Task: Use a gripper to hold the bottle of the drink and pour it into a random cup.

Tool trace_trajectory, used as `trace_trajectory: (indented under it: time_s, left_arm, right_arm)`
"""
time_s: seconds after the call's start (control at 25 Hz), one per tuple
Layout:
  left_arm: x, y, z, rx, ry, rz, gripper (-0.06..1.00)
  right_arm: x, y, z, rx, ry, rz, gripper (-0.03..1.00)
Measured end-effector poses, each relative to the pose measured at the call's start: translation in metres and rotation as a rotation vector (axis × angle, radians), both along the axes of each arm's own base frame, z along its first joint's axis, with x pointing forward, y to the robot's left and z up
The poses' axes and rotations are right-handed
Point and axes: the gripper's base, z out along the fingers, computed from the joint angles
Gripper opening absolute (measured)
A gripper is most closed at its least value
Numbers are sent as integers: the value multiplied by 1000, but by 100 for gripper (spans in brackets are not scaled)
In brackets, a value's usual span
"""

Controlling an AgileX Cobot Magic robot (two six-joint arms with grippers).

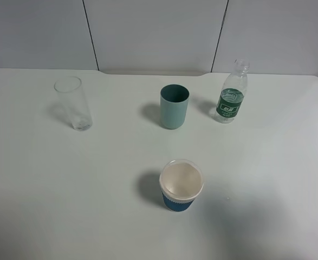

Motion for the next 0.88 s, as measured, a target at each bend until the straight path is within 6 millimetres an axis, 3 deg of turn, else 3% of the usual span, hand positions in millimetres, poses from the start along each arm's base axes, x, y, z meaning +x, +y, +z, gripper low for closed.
trace_trajectory:
  time_s: [0.4, 0.88]
  left_arm:
    - [0, 0, 0, 0, 0, 0, 98]
    - [0, 0, 0, 0, 0, 0, 98]
  right_arm:
    - [9, -2, -22, -6, 98, -14, 90]
    - [10, -3, -24, -6, 97, 3, 90]
